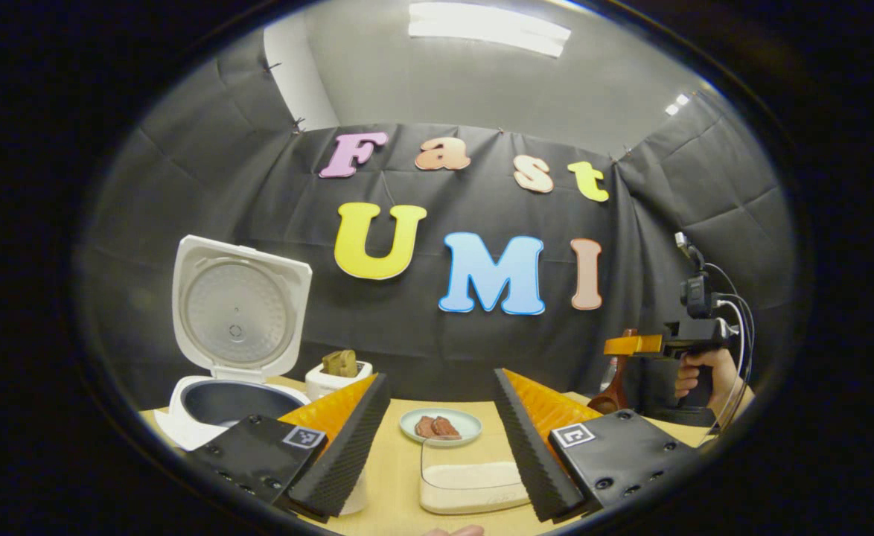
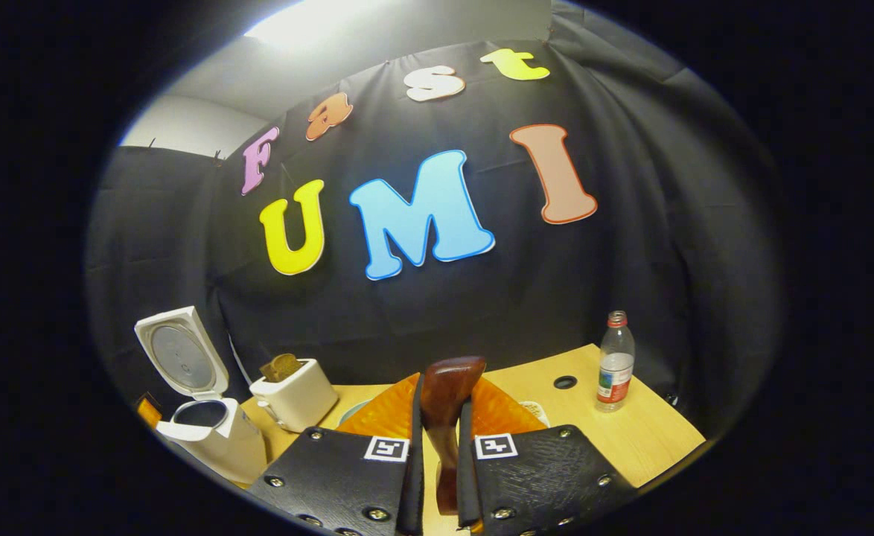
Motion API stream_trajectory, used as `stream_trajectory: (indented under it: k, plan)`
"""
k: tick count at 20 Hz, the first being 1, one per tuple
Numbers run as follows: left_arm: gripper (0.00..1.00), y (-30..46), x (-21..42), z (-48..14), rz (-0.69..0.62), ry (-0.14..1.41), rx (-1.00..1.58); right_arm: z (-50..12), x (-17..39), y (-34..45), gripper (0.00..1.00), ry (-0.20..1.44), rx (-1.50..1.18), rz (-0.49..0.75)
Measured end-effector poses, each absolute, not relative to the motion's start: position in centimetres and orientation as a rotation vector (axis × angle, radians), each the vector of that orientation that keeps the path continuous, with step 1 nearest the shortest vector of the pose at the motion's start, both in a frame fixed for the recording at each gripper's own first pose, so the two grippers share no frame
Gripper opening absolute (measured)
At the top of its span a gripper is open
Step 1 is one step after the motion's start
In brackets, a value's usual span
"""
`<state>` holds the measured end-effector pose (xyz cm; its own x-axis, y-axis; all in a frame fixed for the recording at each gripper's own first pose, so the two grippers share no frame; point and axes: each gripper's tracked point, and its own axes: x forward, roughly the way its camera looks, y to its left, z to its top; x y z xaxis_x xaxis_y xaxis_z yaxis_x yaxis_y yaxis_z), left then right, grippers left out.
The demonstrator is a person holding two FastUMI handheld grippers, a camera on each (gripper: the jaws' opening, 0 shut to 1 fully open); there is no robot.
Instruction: Close the left gripper, press the button to open the rice cooker; take a wooden spoon from the chopstick holder with the right hand, scoop a spoonful of rice and pour it into the rice cooker, then put the wooden spoon back into the chopstick holder.
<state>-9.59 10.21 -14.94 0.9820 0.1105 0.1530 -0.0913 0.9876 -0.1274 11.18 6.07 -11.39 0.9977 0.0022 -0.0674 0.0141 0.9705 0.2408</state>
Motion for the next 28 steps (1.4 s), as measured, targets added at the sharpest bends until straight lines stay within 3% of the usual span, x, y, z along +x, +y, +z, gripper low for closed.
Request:
stream_trajectory:
  k: [7, 12, 20, 28]
  plan:
    - [0.96, 11.3, -10.7, -14.6, 0.123, -0.168, -0.115, -13.4, 13.4, 15.8, 0.18, 0.113, 0.251, 0.155]
    - [0.93, 12.1, -11.0, -14.5, 0.132, -0.174, -0.129, -19.3, 15.5, 20.0, 0.18, 0.202, 0.100, 0.170]
    - [0.93, 13.1, -12.0, -14.1, 0.145, -0.189, -0.141, -23.1, 16.2, 24.0, 0.18, 0.285, -0.058, 0.201]
    - [0.93, 14.1, -12.7, -13.9, 0.168, -0.202, -0.135, -23.4, 16.6, 23.3, 0.18, 0.362, 0.287, 0.268]
